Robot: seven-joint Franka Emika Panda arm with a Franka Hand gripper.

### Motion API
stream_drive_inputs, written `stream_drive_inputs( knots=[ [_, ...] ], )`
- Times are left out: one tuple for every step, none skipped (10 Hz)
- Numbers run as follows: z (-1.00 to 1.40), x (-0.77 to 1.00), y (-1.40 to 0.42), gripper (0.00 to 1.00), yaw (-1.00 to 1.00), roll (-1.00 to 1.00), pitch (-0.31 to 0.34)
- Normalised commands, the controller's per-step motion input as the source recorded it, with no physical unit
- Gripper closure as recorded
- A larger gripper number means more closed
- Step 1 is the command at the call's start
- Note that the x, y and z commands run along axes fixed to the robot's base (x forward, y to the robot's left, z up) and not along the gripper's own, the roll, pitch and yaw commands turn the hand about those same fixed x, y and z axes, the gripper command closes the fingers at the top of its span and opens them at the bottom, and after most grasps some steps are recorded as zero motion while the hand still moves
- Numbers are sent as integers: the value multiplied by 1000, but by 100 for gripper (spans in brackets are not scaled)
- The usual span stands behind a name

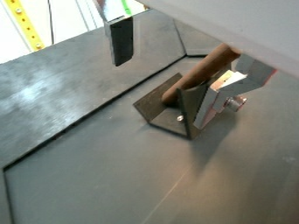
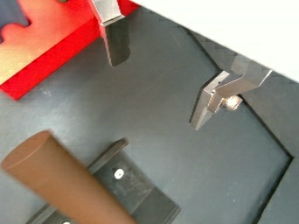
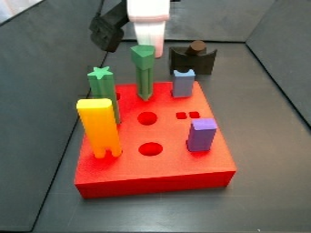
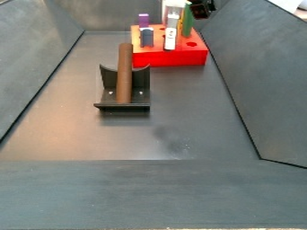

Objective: Pick up the oval object. Move up. Place the oval object on the fixture. Regrasp the oval object. Move to above the board. Insert the oval object.
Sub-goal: Regrasp the oval object.

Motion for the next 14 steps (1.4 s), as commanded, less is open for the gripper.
stream_drive_inputs(
  knots=[
    [-21,1000,-10,0,3,106,162],
    [-17,1000,-14,0,21,98,157],
    [-12,1000,-20,0,40,91,154],
    [-15,1000,-24,0,45,81,152],
    [-15,1000,-27,0,53,67,149],
    [-13,1000,-28,0,54,62,148],
    [-11,1000,-33,0,53,57,150],
    [-12,1000,-34,0,55,52,149],
    [-18,906,-38,0,68,49,152],
    [-18,832,-40,0,71,50,157],
    [-18,742,-41,0,75,50,161],
    [-19,698,-40,0,76,51,164],
    [-16,605,-38,0,73,57,173],
    [-6,551,-38,0,70,60,176]
  ],
)
